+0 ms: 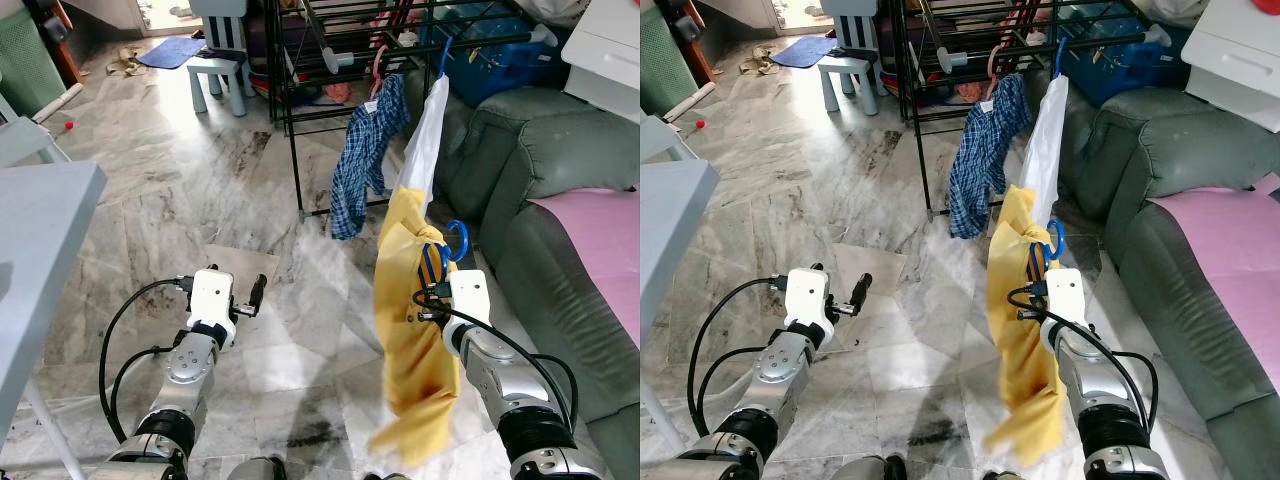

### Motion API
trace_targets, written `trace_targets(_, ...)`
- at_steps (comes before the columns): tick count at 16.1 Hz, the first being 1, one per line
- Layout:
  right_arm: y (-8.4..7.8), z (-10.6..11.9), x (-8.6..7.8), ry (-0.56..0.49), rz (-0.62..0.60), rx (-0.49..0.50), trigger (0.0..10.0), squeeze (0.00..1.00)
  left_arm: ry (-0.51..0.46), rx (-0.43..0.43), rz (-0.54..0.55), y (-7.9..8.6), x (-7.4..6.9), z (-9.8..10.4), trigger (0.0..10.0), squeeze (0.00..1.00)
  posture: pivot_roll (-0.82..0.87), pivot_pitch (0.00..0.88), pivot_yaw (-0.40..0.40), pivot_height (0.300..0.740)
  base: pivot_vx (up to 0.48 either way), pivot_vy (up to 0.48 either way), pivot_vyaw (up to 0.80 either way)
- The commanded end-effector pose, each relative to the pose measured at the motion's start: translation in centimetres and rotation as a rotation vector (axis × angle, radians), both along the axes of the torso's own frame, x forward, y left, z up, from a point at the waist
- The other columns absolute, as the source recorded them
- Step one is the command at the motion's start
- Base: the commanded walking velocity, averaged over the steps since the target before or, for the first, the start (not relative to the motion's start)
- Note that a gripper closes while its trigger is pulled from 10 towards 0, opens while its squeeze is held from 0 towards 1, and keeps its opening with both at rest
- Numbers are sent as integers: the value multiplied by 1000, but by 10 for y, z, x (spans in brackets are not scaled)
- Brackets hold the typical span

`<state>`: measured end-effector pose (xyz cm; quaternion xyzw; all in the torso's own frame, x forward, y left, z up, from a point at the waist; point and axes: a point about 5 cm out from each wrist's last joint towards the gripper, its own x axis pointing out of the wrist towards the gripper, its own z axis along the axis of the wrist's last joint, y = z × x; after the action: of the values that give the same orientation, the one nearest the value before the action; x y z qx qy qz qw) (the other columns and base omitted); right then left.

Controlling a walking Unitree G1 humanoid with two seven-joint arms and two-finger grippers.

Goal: Hang hanger

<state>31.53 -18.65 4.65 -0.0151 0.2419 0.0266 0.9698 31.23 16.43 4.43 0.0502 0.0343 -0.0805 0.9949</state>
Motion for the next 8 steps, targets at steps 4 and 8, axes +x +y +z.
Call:
trace_targets(4, 1, 13, 7, -58, -6, 4, 0, 0, -4, 0, 10, 2, 1, 2, 10000, 1000, -45, 86, 7, 740, 0, 0, 0)
trace_targets(8, 1, 13, 7, -58, -6, 4, 0, 0, -4, 0, 10, 2, 1, 2, 10000, 1000, -45, 86, 7, 740, 0, 0, 0)
